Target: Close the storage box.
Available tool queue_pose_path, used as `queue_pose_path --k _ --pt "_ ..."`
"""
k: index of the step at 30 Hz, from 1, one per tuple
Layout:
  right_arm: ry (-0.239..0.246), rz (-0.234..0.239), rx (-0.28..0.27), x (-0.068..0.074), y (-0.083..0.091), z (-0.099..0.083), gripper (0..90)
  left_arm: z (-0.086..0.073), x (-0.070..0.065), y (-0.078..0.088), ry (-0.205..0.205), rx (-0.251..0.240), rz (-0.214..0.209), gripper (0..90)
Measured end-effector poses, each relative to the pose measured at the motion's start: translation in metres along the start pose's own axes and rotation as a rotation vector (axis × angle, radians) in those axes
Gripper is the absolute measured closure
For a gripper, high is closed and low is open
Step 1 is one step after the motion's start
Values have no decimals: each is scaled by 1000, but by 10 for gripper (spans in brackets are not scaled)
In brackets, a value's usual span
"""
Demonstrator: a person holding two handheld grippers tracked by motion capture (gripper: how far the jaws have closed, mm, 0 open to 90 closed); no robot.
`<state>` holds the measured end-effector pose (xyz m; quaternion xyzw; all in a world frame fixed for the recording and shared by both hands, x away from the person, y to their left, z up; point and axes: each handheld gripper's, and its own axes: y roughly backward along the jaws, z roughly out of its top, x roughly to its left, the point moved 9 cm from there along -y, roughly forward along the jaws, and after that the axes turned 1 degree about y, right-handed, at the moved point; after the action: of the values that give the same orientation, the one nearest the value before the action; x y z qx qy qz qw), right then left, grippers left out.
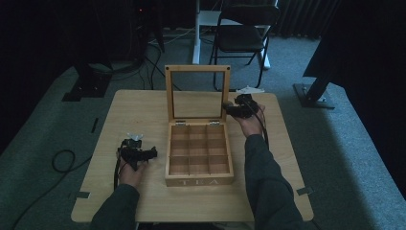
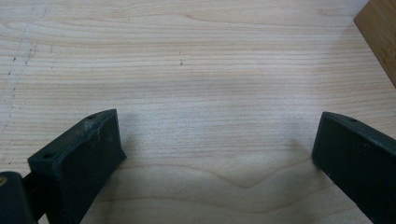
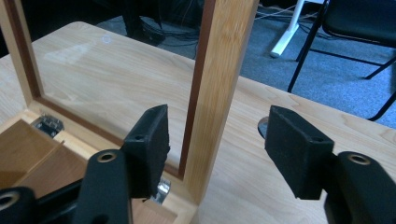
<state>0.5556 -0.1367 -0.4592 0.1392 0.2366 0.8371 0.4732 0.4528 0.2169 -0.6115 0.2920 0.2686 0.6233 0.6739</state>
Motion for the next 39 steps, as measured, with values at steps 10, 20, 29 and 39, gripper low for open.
queue_pose_path --k 10,20,29,39 --pt "-36 71 -27 1 -14 22 404 0 0 0 0 0 0 16" --pt "-41 98 -19 2 -22 43 441 0 0 0 0 0 0 16" --pt "-88 134 -43 1 -21 46 491 0 0 0 0 0 0 16" --pt "-51 138 -90 5 -3 41 570 0 0 0 -1 1 0 16"
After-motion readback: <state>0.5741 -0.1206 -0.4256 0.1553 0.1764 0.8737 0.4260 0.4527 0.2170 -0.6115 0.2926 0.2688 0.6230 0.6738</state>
